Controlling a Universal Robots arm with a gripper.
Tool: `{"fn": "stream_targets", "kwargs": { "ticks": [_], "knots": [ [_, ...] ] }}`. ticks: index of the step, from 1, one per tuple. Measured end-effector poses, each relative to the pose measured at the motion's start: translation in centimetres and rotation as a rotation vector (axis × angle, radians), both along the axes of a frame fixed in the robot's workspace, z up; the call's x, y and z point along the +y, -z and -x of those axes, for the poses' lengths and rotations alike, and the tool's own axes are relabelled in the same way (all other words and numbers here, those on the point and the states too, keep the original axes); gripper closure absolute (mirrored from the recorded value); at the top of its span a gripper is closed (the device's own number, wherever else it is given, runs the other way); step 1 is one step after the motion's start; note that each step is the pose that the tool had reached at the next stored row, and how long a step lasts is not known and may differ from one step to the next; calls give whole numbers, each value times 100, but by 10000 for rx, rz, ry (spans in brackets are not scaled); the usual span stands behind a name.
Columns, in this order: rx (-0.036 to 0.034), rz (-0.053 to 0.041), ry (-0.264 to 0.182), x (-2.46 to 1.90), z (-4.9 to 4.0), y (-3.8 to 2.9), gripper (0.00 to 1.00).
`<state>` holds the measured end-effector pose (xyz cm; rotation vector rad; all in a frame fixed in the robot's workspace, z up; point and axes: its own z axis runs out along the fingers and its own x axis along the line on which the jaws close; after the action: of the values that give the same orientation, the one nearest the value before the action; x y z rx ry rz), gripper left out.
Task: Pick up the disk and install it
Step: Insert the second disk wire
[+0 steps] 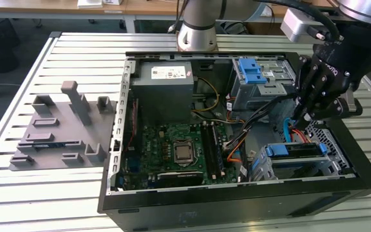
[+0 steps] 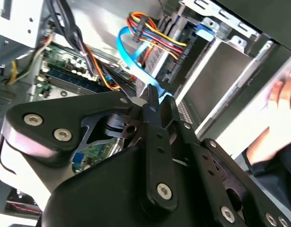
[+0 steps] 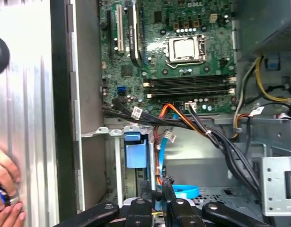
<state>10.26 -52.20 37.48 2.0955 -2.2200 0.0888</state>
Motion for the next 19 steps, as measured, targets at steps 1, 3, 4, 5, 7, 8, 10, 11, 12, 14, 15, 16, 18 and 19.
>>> {"fn": "stream_targets", "kwargs": {
  "ticks": [1,3,4,5,7,8,10,11,12,14,15,16,18,19],
  "knots": [
    [0,84,0,0,0,5,76],
    [0,212,0,0,0,23,76],
    [1,242,1,0,0,32,76],
    [0,249,2,0,-2,45,76],
    [2,249,1,0,-8,73,76],
    [2,248,1,0,-9,91,76],
    [3,254,1,0,-10,127,76],
    [3,267,1,0,-10,145,76],
    [3,281,1,0,-10,162,76],
    [3,315,1,0,-10,193,78],
    [2,318,1,0,-11,206,78],
    [2,317,0,0,-11,218,84],
    [2,259,1,-1,-10,233,84],
    [2,161,2,-1,-10,240,84]
  ]
}}
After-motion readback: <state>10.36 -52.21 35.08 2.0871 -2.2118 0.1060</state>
